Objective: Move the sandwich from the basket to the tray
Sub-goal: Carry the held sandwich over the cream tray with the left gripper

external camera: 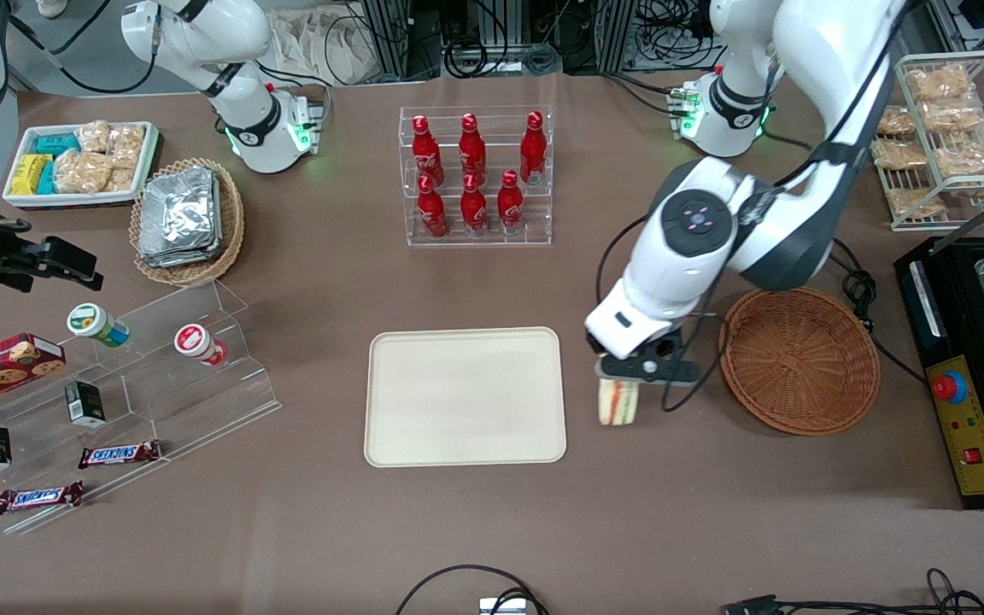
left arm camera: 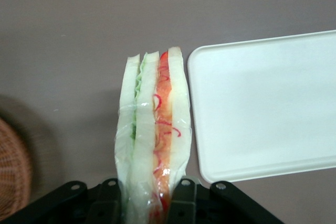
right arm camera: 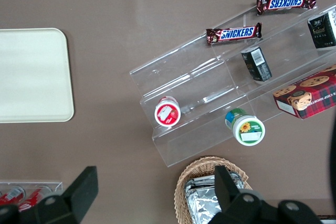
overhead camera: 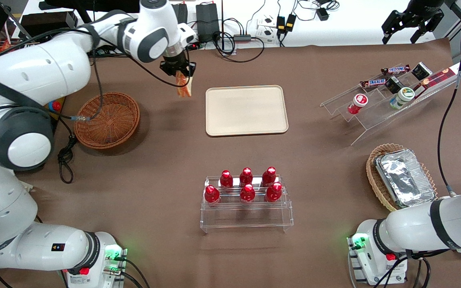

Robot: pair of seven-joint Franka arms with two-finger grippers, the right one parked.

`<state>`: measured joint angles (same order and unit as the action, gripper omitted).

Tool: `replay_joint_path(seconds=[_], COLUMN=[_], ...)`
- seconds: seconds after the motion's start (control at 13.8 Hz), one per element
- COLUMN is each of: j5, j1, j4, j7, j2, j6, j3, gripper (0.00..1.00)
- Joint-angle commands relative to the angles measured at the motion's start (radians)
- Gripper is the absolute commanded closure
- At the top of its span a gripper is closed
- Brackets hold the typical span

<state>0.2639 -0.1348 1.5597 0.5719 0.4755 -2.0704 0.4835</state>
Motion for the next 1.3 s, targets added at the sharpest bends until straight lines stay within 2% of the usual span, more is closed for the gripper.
replay_joint_path(seconds=[0.0, 0.51, 0.8, 1.23], j5=[0.093, 0.173, 0.184, 0.219], j1=[-0.072, -0.186, -0.215, -0.244], j4=[-0.13, -0.302, -0.355, -0.36], j7=[0.078, 0.149, 0.155, 0.172], j2=[0.129, 0.359, 0.432, 0.482], j6=[0.036, 0.023, 0.02, -0.007], j3=[-0.003, -0.006, -0.008, -0.008], gripper=[0.77, 0.77, 0.77, 0.77])
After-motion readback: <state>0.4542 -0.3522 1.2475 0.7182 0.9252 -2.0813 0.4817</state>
